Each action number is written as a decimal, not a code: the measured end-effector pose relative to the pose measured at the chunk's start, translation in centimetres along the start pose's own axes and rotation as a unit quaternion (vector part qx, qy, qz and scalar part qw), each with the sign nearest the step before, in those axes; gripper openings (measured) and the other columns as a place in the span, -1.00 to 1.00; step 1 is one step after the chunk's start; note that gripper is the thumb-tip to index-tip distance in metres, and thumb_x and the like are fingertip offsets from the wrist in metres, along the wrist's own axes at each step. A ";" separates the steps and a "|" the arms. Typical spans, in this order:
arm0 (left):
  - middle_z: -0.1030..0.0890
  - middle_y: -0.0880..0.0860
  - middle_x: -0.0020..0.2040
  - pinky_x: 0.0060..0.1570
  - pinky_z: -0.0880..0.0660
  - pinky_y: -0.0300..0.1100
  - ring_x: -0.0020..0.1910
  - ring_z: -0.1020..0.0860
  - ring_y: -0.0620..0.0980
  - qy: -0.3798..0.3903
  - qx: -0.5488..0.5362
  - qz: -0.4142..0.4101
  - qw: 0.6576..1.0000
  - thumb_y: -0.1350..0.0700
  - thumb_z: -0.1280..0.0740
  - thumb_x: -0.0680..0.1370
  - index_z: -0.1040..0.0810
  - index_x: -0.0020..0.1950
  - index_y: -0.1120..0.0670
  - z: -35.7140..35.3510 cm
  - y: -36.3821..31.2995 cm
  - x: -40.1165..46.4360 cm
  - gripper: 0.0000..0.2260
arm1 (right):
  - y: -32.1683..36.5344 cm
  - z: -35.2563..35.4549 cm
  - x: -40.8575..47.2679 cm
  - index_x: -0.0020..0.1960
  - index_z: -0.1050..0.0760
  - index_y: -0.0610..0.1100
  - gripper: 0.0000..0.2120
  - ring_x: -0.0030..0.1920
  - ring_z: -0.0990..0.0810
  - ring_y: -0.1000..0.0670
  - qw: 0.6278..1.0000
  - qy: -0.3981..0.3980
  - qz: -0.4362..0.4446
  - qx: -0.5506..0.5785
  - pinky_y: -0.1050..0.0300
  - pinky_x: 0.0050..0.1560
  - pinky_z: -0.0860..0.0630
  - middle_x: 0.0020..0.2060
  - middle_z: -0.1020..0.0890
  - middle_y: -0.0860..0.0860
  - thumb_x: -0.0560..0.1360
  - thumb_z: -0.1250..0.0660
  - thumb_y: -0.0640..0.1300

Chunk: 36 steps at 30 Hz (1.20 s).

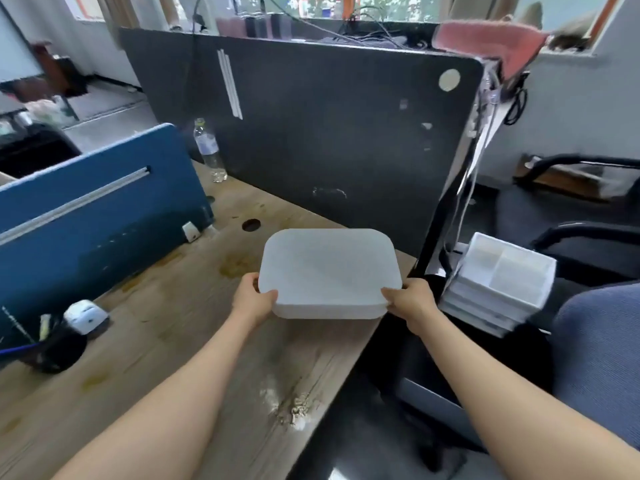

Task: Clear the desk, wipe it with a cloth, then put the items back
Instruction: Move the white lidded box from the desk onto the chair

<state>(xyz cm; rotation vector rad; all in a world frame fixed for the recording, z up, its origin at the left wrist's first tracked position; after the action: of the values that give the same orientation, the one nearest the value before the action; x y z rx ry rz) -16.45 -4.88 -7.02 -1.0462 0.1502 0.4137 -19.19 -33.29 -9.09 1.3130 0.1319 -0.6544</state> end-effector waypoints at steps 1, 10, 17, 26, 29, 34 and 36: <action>-0.45 0.12 0.31 0.14 -0.47 0.02 0.23 -0.44 0.13 0.017 0.009 -0.010 1.000 0.20 -0.31 0.53 -0.30 0.39 0.13 -1.7 -0.7 -0.6 -0.56 | -1.1 1.9 0.2 -0.06 -0.53 -0.26 -0.89 -0.01 -0.59 -0.19 1.000 -0.010 -0.007 0.008 -0.17 0.06 -0.57 -0.04 -0.61 -0.17 0.44 -0.38 -0.24; -0.47 0.11 0.30 0.11 -0.40 -0.12 0.24 -0.45 0.09 0.162 0.048 -0.069 0.983 0.23 -0.29 0.54 -0.31 0.39 0.15 -18.7 -6.1 -5.6 -0.57 | -9.7 18.3 1.2 0.06 -0.54 -0.32 -0.79 0.03 -0.60 -0.19 0.989 -0.116 -0.056 0.077 -0.17 0.10 -0.55 0.00 -0.62 -0.17 0.43 -0.37 -0.33; -0.47 0.05 0.24 0.18 -0.47 0.05 0.16 -0.49 0.10 0.203 0.049 -0.048 0.977 0.24 -0.29 0.53 -0.32 0.37 0.08 -30.6 -5.6 -7.5 -0.58 | -17.2 27.1 4.3 0.03 -0.50 -0.27 -0.82 0.07 -0.58 -0.18 0.977 -0.150 -0.116 0.097 -0.15 0.12 -0.54 0.06 -0.60 -0.19 0.45 -0.38 -0.32; -0.50 0.02 0.20 0.22 -0.46 0.06 0.16 -0.47 0.04 0.212 -0.005 0.062 0.975 0.29 -0.23 0.55 -0.35 0.38 -0.02 -40.8 -0.4 -3.4 -0.57 | -24.5 28.0 11.3 0.13 -0.42 -0.26 -0.74 0.08 -0.56 -0.15 0.963 -0.153 -0.192 0.107 -0.13 0.15 -0.53 0.06 -0.57 -0.14 0.46 -0.35 -0.36; -0.53 -0.01 0.11 0.20 -0.48 0.05 0.11 -0.50 0.02 0.217 -0.011 0.093 0.972 0.30 -0.21 0.55 -0.40 0.25 -0.06 -43.6 1.7 -0.6 -0.64 | -26.7 26.9 14.0 0.05 -0.41 -0.20 -0.76 0.00 -0.57 -0.10 0.964 -0.154 -0.207 0.071 -0.08 0.04 -0.57 -0.01 -0.57 -0.11 0.43 -0.37 -0.31; -0.52 -0.03 0.11 0.24 -0.46 0.05 0.15 -0.49 0.03 0.219 0.004 0.132 0.967 0.31 -0.21 0.54 -0.35 0.37 -0.05 -46.6 4.9 4.0 -0.55 | -29.8 24.0 18.6 0.02 -0.36 -0.13 -0.72 -0.04 -0.55 -0.07 0.961 -0.136 -0.237 0.045 -0.13 0.02 -0.58 -0.07 -0.54 -0.05 0.40 -0.37 -0.31; -0.49 -0.04 0.11 0.24 -0.45 0.05 0.16 -0.48 0.03 0.214 0.027 0.146 0.965 0.31 -0.21 0.54 -0.33 0.40 -0.05 -47.6 6.5 6.3 -0.52 | -31.1 22.4 20.8 0.03 -0.36 -0.14 -0.72 -0.06 -0.55 -0.08 0.959 -0.126 -0.252 0.035 -0.12 0.02 -0.58 -0.07 -0.54 -0.06 0.41 -0.37 -0.31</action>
<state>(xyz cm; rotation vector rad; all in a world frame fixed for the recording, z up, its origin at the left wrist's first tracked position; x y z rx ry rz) -9.76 -41.54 -37.96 -1.0516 0.7055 0.4408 -24.25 -64.94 -38.68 1.2579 0.2409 -1.2646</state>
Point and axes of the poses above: each hand's wrist, its own x-axis towards the middle knuckle, its own z-axis out of the back of the hand, y = z × x, the point moved 5 cm from there along x, towards the middle knuckle
